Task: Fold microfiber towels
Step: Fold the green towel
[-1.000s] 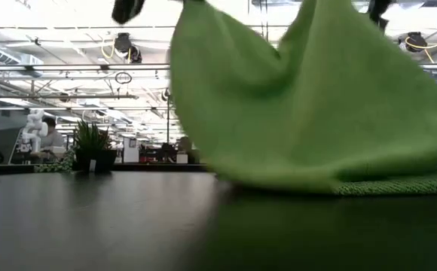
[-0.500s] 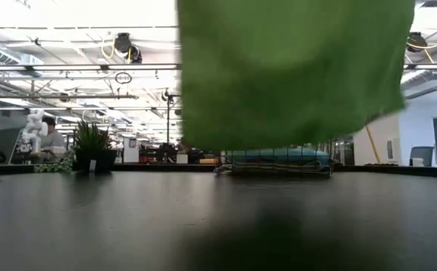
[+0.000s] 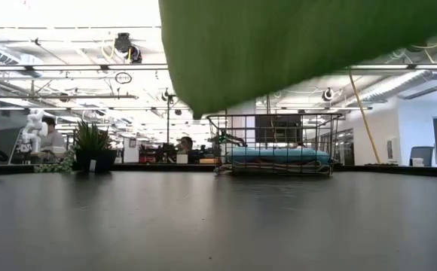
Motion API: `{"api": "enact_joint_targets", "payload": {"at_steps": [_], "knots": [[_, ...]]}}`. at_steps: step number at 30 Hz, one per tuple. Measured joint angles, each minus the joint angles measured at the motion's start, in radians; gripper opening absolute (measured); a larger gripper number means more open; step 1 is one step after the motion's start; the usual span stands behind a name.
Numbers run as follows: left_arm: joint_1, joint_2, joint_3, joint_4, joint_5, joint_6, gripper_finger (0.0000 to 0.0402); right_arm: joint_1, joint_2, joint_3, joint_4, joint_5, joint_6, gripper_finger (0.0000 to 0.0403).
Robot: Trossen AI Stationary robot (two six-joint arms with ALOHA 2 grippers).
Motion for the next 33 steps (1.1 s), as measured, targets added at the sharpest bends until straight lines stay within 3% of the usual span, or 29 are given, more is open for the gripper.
{"api": "enact_joint_targets", "payload": {"at_steps": [3,6,15,18,26,33], "knots": [[-0.027,0.003,0.000,-0.022,-0.037,0.010,0.0000,0.018,0.004,0.012,-0.032,0.027,-0.056,0.0000],[-0.038,0.004,0.000,-0.125,-0.082,-0.043,0.0000,0.031,-0.023,-0.006,-0.175,0.109,-0.067,0.0000],[0.043,0.010,0.000,-0.606,-0.102,-0.286,0.0000,0.015,-0.116,-0.158,-0.513,0.320,0.074,0.0000],[0.103,0.019,0.000,-0.673,-0.089,-0.262,0.0000,-0.019,-0.158,-0.229,-0.561,0.352,0.086,0.0000],[0.271,0.093,0.000,-0.660,-0.006,-0.099,0.0002,-0.155,-0.276,-0.403,-0.633,0.366,0.055,0.0000],[0.416,0.186,-0.001,-0.660,0.008,0.033,0.0002,-0.265,-0.398,-0.430,-0.807,0.367,0.009,0.0000]]}}
